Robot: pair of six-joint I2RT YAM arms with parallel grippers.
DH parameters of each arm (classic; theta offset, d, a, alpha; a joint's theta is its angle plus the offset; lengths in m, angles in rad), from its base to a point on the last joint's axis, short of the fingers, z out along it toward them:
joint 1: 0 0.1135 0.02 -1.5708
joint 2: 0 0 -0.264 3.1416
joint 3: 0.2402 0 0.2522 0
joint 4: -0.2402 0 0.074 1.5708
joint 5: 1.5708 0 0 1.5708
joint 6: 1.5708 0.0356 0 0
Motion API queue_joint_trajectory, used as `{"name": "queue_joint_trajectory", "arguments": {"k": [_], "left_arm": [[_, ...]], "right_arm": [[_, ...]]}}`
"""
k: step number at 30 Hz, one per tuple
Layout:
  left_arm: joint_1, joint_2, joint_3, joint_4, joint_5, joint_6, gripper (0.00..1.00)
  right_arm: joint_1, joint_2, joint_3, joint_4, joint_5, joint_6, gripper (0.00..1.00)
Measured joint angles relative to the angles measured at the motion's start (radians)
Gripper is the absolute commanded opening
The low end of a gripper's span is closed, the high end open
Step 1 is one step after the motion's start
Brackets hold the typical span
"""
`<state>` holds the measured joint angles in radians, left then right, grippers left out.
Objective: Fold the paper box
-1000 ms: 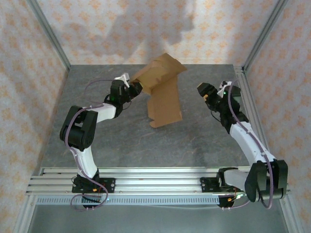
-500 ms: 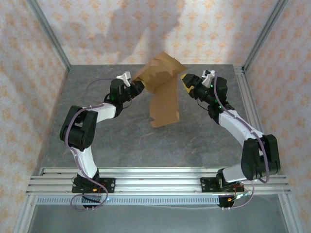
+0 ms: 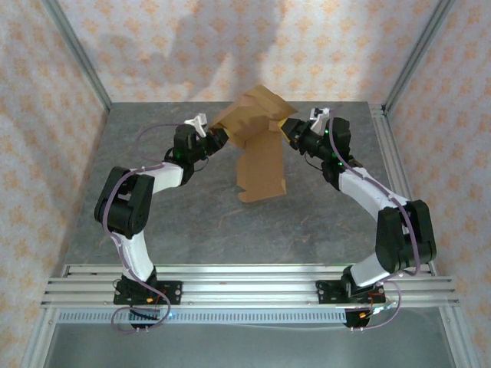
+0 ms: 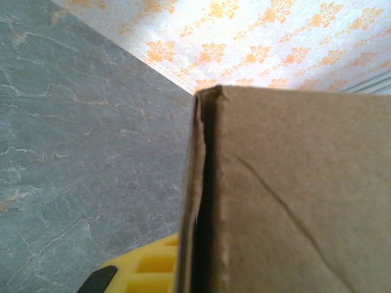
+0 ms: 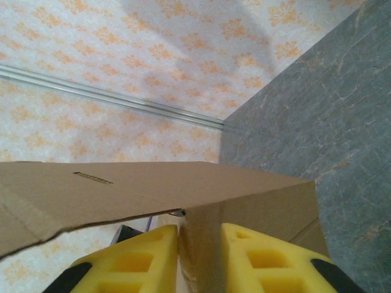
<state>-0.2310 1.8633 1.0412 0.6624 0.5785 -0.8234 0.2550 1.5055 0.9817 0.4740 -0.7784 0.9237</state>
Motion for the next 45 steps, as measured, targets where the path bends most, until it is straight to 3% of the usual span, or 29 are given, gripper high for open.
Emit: {"name": "queue_joint_trajectory", "arguments": {"k": [5,8,11,14,15,16,17,18,21,22,24,25,28,38,45], "left_arm": [[-0.007,0.0,0.005,-0.035,-0.018,0.032,0.0],[-0.018,-0.005,0.005,-0.069,-0.046,0.056,0.0],[-0.025,-0.011,0.005,-0.099,-0.069,0.078,0.0],[-0.026,-0.012,0.005,-0.115,-0.079,0.092,0.0],[-0.027,-0.013,0.005,-0.121,-0.087,0.092,0.0],[-0.029,-0.013,0.005,-0.123,-0.089,0.092,0.0],[-0.029,-0.013,0.005,-0.126,-0.09,0.092,0.0],[-0.029,-0.013,0.005,-0.128,-0.093,0.093,0.0],[-0.029,-0.013,0.006,-0.135,-0.097,0.093,0.0],[-0.031,-0.013,0.006,-0.135,-0.097,0.093,0.0],[-0.031,-0.013,0.006,-0.136,-0.1,0.093,0.0],[-0.031,-0.013,0.006,-0.136,-0.106,0.092,0.0],[-0.031,-0.013,0.006,-0.136,-0.124,0.092,0.0],[-0.031,-0.012,0.007,-0.136,-0.212,0.089,0.0],[-0.031,0.002,0.015,-0.135,-0.274,0.104,0.0]], "right_arm": [[0.0,0.0,0.009,-0.072,0.025,-0.045,0.11],[0.0,-0.002,0.011,-0.119,0.054,-0.072,0.0],[0.001,-0.003,0.011,-0.159,0.076,-0.093,0.0],[0.001,-0.003,0.013,-0.188,0.084,-0.105,0.27],[0.002,-0.003,0.013,-0.197,0.087,-0.115,0.28],[0.003,-0.004,0.014,-0.203,0.089,-0.118,0.23],[0.004,-0.005,0.014,-0.209,0.094,-0.123,0.08],[0.004,-0.006,0.015,-0.216,0.098,-0.13,0.0],[0.004,-0.007,0.019,-0.237,0.108,-0.144,0.0],[0.004,-0.007,0.02,-0.24,0.109,-0.148,0.06],[0.004,-0.009,0.023,-0.252,0.113,-0.154,0.37],[0.005,-0.011,0.023,-0.257,0.119,-0.158,0.47],[0.004,-0.032,0.023,-0.292,0.146,-0.185,0.6],[0.014,-0.238,0.045,-0.529,0.38,-0.319,0.63],[0.168,-0.253,0.252,-0.724,0.589,-0.442,0.62]]}}
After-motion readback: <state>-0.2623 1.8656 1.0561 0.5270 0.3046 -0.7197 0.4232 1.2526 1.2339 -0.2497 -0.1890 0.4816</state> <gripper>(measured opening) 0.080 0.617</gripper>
